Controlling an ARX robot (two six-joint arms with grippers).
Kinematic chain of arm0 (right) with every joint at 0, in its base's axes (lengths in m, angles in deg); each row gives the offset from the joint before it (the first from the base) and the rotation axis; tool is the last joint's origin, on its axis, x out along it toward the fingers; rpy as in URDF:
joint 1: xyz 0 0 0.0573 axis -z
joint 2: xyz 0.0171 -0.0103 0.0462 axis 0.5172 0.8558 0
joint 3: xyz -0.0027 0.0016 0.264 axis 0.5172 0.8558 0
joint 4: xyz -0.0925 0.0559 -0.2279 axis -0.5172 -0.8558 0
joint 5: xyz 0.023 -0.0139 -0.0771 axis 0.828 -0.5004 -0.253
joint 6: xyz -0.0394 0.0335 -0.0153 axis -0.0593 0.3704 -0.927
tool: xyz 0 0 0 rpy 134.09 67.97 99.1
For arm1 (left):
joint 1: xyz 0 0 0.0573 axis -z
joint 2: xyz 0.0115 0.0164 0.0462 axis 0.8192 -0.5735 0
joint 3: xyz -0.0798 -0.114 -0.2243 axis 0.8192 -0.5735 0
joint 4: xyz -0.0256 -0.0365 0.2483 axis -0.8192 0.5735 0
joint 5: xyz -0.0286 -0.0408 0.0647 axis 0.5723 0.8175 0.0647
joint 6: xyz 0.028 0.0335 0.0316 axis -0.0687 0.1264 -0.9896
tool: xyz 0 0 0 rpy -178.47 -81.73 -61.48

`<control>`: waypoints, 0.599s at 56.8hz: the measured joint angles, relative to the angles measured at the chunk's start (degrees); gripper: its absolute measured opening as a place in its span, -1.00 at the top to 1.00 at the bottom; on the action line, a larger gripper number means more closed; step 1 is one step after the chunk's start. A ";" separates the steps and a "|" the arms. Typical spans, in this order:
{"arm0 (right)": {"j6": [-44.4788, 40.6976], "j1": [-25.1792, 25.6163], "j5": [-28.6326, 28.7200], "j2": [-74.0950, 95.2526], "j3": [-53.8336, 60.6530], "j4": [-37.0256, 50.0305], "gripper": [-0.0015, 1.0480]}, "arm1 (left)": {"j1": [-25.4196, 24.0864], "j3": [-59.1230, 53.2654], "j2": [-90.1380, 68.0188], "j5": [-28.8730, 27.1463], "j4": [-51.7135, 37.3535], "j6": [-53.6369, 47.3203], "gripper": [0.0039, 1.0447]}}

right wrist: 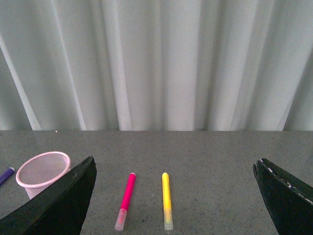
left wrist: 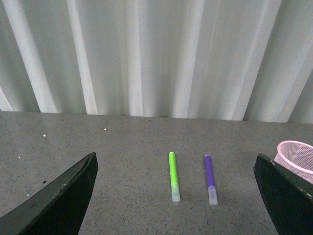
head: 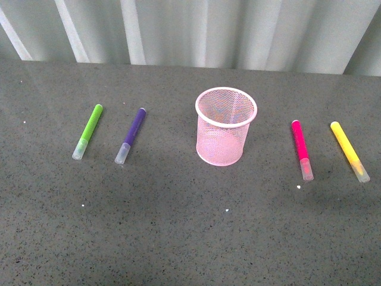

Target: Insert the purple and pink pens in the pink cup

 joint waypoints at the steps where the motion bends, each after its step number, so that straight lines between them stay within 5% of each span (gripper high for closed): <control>1: 0.00 0.00 0.00 0.00 0.00 0.00 -0.86 | 0.00 0.02 0.00 0.00 0.00 0.00 -0.88; 34: 0.00 0.00 0.00 0.00 0.00 0.00 -0.86 | 0.00 0.02 0.00 0.00 0.00 0.00 -0.88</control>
